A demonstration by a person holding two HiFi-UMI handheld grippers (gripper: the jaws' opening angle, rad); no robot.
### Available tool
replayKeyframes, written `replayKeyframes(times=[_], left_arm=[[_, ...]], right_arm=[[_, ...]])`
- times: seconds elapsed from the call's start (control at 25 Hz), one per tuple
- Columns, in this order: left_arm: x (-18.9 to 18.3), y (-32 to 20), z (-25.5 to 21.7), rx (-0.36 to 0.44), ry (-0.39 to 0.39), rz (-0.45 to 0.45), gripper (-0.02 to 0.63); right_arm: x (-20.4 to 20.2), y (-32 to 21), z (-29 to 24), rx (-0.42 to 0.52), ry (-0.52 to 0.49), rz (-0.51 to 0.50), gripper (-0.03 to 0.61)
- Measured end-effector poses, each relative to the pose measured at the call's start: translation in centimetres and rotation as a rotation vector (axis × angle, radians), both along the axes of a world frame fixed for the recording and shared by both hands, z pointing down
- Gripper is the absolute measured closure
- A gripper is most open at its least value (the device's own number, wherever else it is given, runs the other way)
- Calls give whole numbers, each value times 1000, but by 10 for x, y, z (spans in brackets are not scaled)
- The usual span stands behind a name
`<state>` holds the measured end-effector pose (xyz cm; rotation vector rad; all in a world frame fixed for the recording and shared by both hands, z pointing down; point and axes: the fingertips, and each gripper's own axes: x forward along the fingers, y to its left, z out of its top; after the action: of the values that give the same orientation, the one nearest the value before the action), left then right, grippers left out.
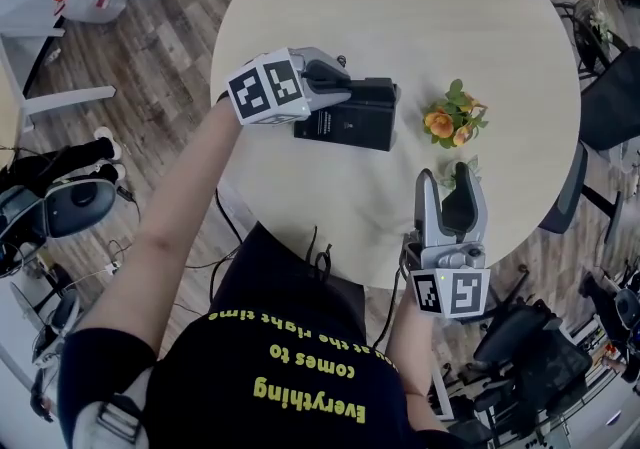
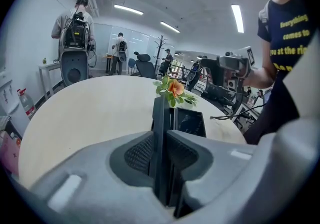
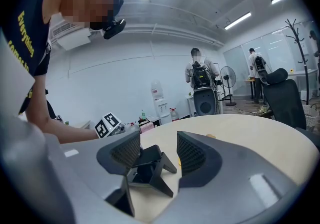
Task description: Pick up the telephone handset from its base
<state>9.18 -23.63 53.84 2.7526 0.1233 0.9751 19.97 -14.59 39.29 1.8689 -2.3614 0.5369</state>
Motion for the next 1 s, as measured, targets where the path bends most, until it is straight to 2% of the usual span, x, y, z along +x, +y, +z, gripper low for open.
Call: replayKeyframes(times=[0.24,0.56,0.64,0.76,1.0], left_arm=[[-3,1,-2,34,-5,-41,534],[-5,-3,-18,60,42,-112,537],[-6,-4,-23,62,60,-141,537],[-7,-4,-29,68,80,-174,537],[-10,-10,-42,97,120,-247,537]], right_arm=[[-1,2,-6,14,7,-2,339],[-2,9,-16,41,15,-10,351],[-5,12,-19,50,18,-17,402],[-6,16,-25,65,27,-20,437],[0,24,-45,123,49,11,554]])
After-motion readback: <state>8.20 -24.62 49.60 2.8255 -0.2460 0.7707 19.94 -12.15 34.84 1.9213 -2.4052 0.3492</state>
